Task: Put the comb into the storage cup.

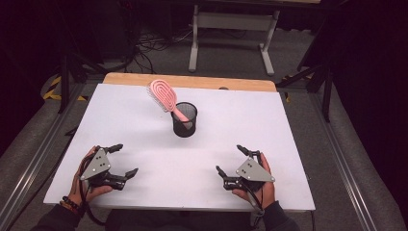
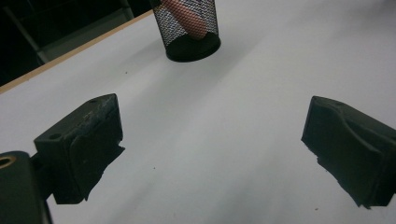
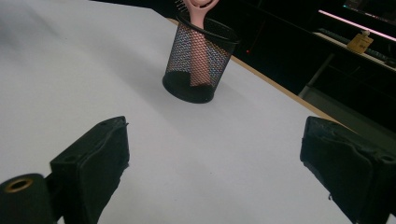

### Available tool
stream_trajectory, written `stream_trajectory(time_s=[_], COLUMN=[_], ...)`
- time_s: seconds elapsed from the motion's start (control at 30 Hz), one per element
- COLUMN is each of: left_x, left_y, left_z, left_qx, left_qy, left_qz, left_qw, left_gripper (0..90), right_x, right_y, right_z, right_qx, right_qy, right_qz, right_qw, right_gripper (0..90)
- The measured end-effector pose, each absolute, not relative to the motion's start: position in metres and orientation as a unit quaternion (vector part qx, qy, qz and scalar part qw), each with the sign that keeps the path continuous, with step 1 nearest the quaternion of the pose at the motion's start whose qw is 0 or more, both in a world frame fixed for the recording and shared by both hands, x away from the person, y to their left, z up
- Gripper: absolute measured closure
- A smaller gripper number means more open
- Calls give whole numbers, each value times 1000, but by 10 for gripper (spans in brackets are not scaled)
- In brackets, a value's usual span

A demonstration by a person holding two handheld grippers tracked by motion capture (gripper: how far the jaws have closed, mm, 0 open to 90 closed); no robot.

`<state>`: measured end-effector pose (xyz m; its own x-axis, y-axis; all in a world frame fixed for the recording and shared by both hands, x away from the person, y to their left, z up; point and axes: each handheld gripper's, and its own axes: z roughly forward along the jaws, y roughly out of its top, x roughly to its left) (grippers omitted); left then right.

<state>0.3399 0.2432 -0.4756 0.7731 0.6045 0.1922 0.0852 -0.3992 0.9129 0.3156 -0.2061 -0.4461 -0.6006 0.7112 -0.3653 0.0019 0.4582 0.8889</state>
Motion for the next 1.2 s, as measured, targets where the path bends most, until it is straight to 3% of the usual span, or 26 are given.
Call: stream_trajectory(time_s=[1.2], left_x=[341], left_y=[243], left_z=[-478], left_qx=[800], left_qy=[214], left_qz=[250], left_qw=[502], left_gripper=[50], right_x=[312], right_y=[-207], right_z=[-449], right_qx=[242], right_qy=[762], right_qz=[465], right_qw=[380], right_gripper=[92])
